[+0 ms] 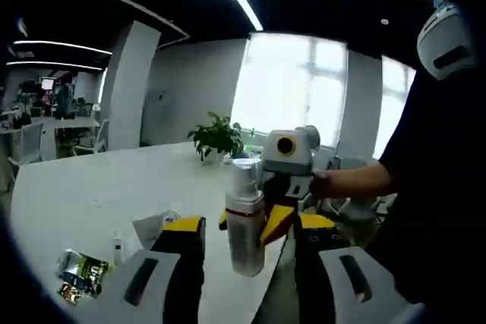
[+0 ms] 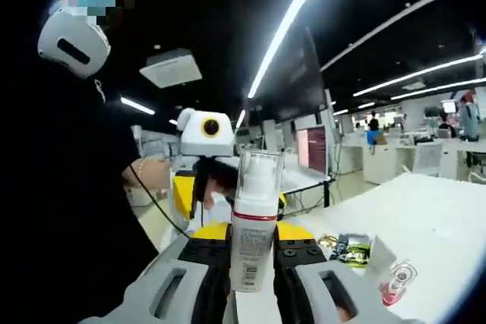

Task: Arrange the skincare products in the storage area until every visible bottle or jar stands upright without overlapping.

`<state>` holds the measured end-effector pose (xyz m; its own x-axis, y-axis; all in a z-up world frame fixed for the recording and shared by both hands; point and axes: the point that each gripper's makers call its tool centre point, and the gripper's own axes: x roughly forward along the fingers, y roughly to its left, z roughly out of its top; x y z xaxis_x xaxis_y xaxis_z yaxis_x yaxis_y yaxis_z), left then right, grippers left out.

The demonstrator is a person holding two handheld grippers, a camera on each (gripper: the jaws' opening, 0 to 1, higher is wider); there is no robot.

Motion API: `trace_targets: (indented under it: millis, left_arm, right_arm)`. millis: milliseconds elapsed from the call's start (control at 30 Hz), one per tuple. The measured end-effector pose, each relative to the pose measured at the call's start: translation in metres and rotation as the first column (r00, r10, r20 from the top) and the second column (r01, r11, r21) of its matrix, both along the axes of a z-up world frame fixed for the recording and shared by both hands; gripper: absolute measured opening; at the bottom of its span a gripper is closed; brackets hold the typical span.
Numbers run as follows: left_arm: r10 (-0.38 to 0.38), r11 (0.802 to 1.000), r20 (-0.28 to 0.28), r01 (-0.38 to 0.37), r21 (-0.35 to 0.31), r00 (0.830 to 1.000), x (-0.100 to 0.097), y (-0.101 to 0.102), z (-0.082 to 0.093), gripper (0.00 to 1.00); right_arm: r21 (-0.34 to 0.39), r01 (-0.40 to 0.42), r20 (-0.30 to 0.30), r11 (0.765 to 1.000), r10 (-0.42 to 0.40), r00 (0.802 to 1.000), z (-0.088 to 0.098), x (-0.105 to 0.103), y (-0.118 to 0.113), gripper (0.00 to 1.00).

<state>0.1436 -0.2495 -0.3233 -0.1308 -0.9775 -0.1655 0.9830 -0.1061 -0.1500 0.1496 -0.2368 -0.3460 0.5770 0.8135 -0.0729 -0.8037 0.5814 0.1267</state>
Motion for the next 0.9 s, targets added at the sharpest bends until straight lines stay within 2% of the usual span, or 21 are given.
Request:
trace_targets:
  millis: [33, 233, 367, 533, 600, 667, 767, 900]
  left_arm:
    - [-0.005, 1.0, 0.018, 0.005, 0.017, 1.0, -0.001, 0.0, -0.003, 0.38]
    - [-0.031, 0.999, 0.04, 0.031, 0.014, 0.999, -0.007, 0.0, -0.004, 0.33]
    - [-0.058, 0.998, 0.068, 0.057, 0.023, 0.996, -0.016, -0.003, -0.004, 0.25]
    - [-0.06, 0.998, 0.117, 0.055, 0.039, 0.991, -0.021, -0.007, -0.005, 0.21]
    - [-0.058, 0.998, 0.126, 0.054, 0.041, 0.99, -0.021, -0.008, -0.004, 0.2]
    - [-0.041, 0.998, 0.19, 0.032, 0.05, 0.981, -0.018, -0.009, -0.006, 0.19]
    - [-0.045, 0.998, 0.184, 0.036, 0.055, 0.982, -0.018, -0.01, -0.01, 0.19]
    - [-0.058, 0.998, 0.138, 0.055, 0.027, 0.989, -0.017, -0.007, -0.013, 0.18]
  right_arm:
    - [-0.016, -0.021, 0.003, 1.0, 0.021, 1.0, -0.003, -0.002, 0.003, 0.11]
    - [-0.063, -0.108, 0.017, 0.992, 0.109, 0.994, -0.007, -0.013, 0.013, 0.11]
    - [-0.068, -0.14, 0.023, 0.988, 0.142, 0.99, -0.005, -0.017, 0.016, 0.11]
    - [-0.089, -0.131, 0.028, 0.987, 0.134, 0.991, -0.007, -0.013, 0.013, 0.12]
    - [-0.118, -0.111, 0.013, 0.987, 0.114, 0.993, -0.014, -0.009, 0.012, 0.12]
    - [-0.118, -0.087, -0.003, 0.989, 0.087, 0.996, -0.017, -0.006, 0.009, 0.12]
    - [-0.126, -0.071, -0.018, 0.989, 0.069, 0.997, -0.019, -0.005, 0.007, 0.13]
    - [-0.131, -0.057, -0.031, 0.99, 0.053, 0.998, -0.022, -0.008, 0.004, 0.14]
